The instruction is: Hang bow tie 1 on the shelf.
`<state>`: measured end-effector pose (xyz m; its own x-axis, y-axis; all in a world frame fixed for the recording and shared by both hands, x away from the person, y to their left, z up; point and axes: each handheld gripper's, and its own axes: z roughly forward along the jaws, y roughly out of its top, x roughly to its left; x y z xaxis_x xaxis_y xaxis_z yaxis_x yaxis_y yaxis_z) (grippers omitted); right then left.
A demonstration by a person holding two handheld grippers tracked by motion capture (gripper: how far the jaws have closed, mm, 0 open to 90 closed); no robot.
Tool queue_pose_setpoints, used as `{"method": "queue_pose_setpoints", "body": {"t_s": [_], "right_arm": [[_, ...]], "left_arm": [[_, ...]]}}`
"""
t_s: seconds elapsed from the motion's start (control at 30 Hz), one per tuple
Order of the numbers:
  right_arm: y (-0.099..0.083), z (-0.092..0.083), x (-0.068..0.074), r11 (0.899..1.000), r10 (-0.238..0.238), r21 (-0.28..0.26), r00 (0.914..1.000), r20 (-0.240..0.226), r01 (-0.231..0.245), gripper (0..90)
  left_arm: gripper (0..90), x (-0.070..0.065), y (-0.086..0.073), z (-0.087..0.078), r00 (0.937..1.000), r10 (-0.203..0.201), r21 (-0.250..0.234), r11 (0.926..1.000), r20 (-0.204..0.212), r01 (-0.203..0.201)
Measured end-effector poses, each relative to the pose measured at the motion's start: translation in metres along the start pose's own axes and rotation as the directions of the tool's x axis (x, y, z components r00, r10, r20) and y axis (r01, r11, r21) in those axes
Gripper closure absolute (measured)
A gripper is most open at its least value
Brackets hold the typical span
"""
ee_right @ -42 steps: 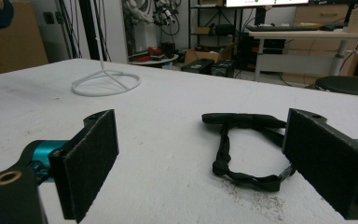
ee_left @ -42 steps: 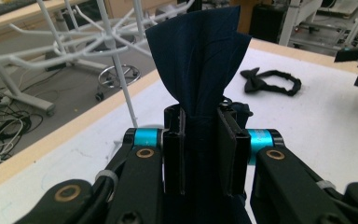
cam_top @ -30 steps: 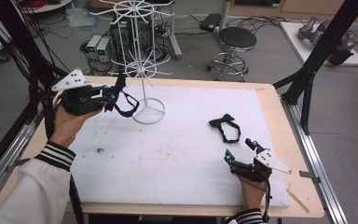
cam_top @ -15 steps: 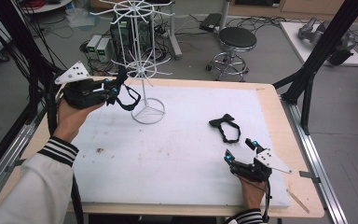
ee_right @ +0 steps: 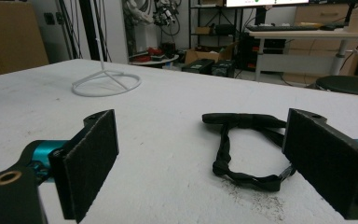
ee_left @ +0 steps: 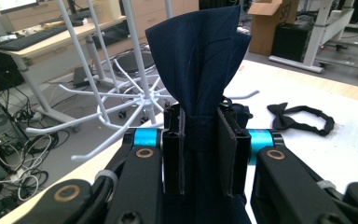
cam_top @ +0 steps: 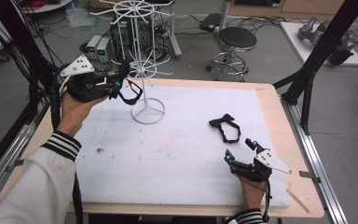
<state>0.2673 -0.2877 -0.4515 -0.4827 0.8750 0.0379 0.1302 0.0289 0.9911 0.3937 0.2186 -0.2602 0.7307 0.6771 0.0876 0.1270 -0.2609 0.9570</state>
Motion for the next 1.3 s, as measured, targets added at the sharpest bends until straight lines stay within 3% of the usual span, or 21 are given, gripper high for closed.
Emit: {"method": "queue_pose_setpoints", "body": {"t_s": [0.87,1.3], "right_arm": [[0.000,0.000,0.000,1.000,0.005,0.001,1.0000,0.000,-0.005,9.9],[0.000,0.000,0.000,1.000,0.006,0.001,1.0000,-0.003,-0.006,9.9]], "left_arm": [[73.4,0.004,0.011,0.023,0.9983,0.022,0.076,0.9970,-0.053,-0.018],[72.0,0.009,0.009,0.031,0.9969,0.008,0.111,0.9938,-0.079,0.000]]}}
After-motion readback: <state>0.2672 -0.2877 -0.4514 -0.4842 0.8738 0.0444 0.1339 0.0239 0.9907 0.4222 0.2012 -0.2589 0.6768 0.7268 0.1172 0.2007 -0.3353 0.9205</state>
